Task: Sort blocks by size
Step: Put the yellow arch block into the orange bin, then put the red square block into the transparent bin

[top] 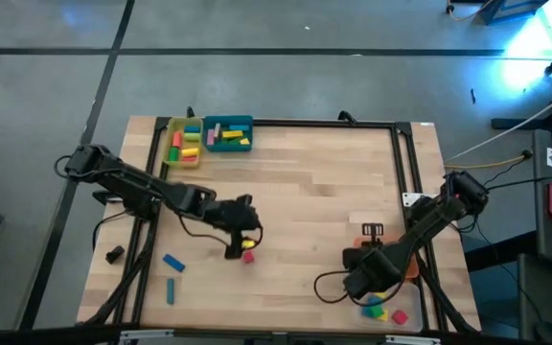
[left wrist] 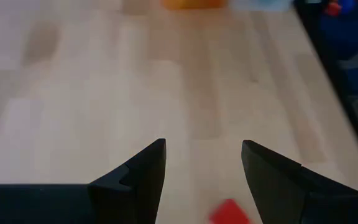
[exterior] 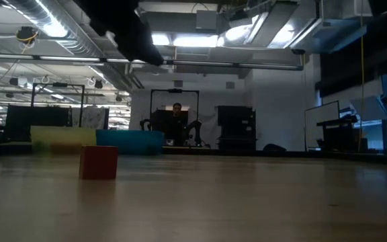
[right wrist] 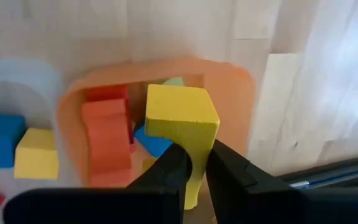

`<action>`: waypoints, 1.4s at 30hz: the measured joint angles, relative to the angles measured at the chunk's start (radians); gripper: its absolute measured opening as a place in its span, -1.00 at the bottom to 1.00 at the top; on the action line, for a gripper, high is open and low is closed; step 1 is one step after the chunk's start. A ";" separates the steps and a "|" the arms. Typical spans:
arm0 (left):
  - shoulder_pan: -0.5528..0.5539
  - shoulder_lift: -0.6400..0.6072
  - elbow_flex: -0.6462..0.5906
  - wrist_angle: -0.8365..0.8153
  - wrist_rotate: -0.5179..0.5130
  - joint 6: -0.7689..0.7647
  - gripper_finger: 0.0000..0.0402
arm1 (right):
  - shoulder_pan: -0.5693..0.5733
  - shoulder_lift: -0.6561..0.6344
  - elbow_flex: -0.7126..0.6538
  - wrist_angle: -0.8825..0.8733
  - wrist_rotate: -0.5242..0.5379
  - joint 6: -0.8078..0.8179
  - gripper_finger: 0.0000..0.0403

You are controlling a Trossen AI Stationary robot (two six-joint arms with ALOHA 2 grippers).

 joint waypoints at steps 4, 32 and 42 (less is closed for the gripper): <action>-0.058 0.000 0.000 -0.001 -0.001 0.007 -0.02 | -0.003 0.000 0.000 -0.006 0.002 0.049 -0.73; -0.135 0.226 0.000 -0.078 -0.002 0.366 -0.02 | -0.003 0.001 -0.001 0.005 -0.007 0.084 -0.23; -0.135 0.325 -0.001 -0.072 -0.001 0.437 -0.03 | -0.003 0.001 -0.001 0.006 -0.007 0.083 -0.23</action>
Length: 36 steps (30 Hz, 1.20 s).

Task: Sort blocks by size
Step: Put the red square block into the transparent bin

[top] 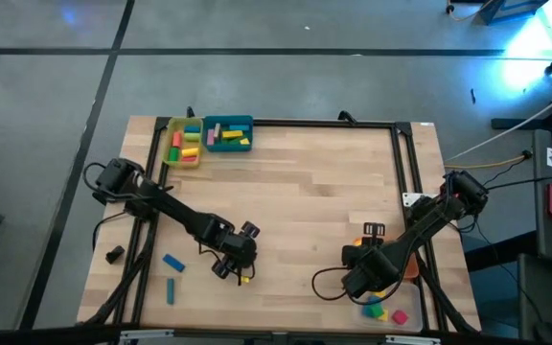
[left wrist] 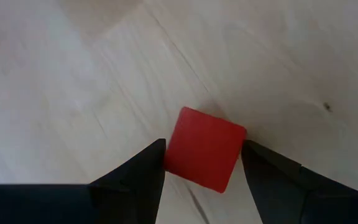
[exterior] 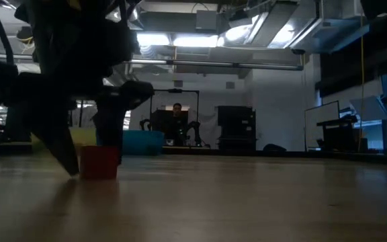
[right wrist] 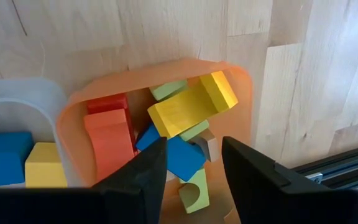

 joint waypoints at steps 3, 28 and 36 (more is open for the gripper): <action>0.000 0.016 0.000 0.003 0.003 -0.010 -0.11 | 0.000 0.000 0.000 0.000 0.000 0.000 -0.23; 0.236 0.026 0.000 0.931 -0.006 0.012 -0.37 | 0.001 -0.292 -0.023 0.013 0.739 0.186 -0.23; 0.253 0.025 0.000 1.024 -0.005 0.192 -0.36 | 0.000 -0.537 -0.262 0.086 0.859 0.435 -0.23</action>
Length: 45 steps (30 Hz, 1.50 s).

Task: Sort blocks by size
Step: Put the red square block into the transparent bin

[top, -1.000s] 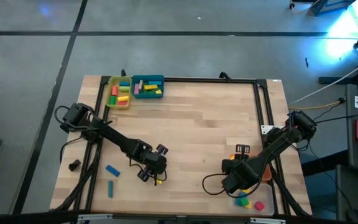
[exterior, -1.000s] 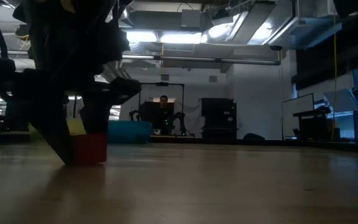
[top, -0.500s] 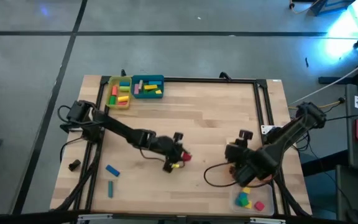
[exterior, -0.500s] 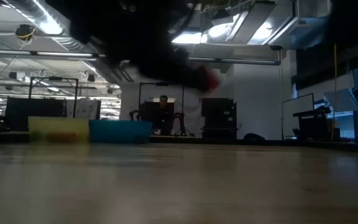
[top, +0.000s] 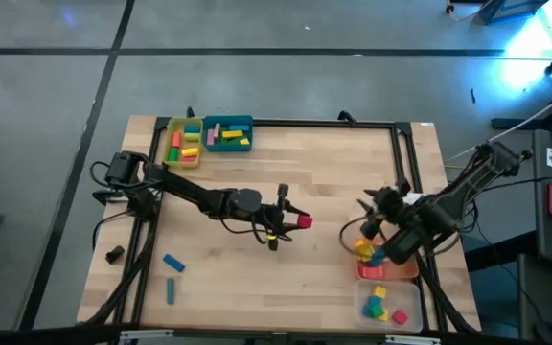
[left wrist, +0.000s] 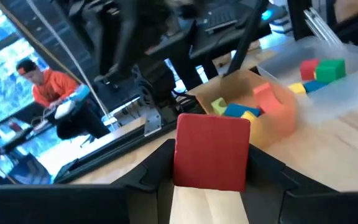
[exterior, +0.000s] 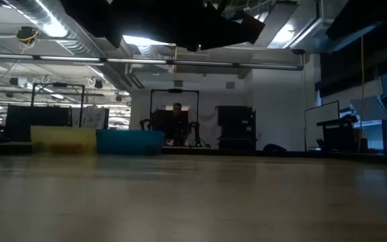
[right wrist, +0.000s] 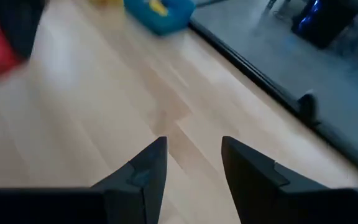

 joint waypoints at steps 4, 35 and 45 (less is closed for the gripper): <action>0.003 0.000 0.000 -0.002 0.001 0.037 -0.35 | 0.000 -0.191 -0.148 0.228 0.047 0.041 -0.23; 0.006 -0.002 0.000 0.163 -0.005 0.141 -0.35 | -0.440 -0.041 -0.622 2.033 -0.810 -0.807 -0.23; -0.004 -0.002 0.001 0.183 -0.005 0.175 -0.35 | -0.438 -0.039 -0.621 2.060 -0.821 -0.805 -0.23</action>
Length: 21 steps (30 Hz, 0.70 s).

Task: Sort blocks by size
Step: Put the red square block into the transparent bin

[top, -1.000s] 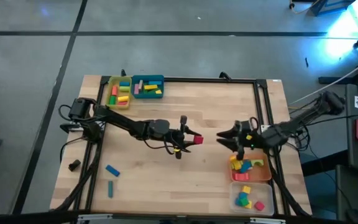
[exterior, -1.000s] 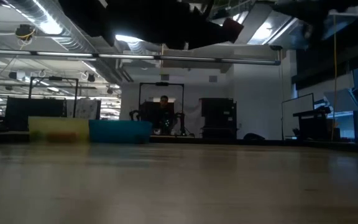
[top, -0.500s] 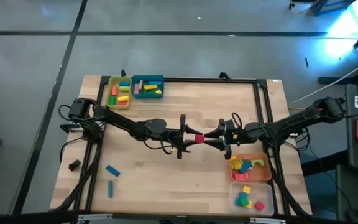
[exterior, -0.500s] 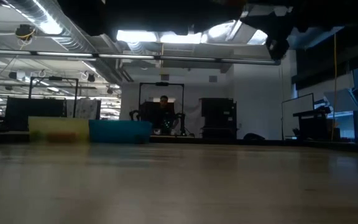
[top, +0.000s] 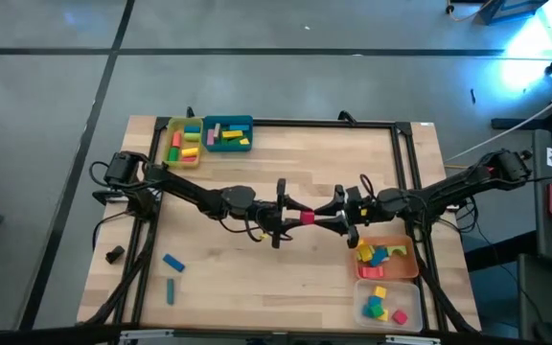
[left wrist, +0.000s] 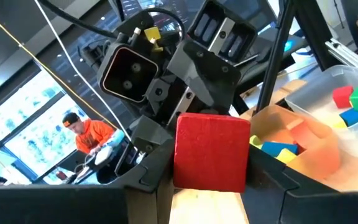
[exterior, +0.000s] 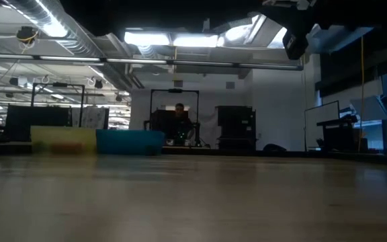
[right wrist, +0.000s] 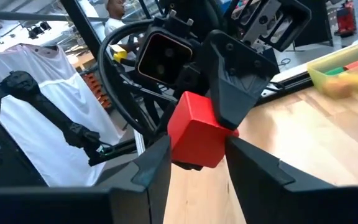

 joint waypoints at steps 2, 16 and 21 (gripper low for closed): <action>0.000 0.000 0.000 0.000 0.007 0.012 -0.35 | 0.000 0.000 0.000 0.000 0.004 0.000 -0.23; 0.000 0.001 0.000 -0.015 0.032 0.015 -0.35 | 0.000 0.000 0.000 -0.020 -0.005 0.009 -0.23; 0.000 0.001 0.000 -0.014 0.031 0.015 -0.35 | 0.000 0.000 0.001 -0.021 0.015 0.012 -0.23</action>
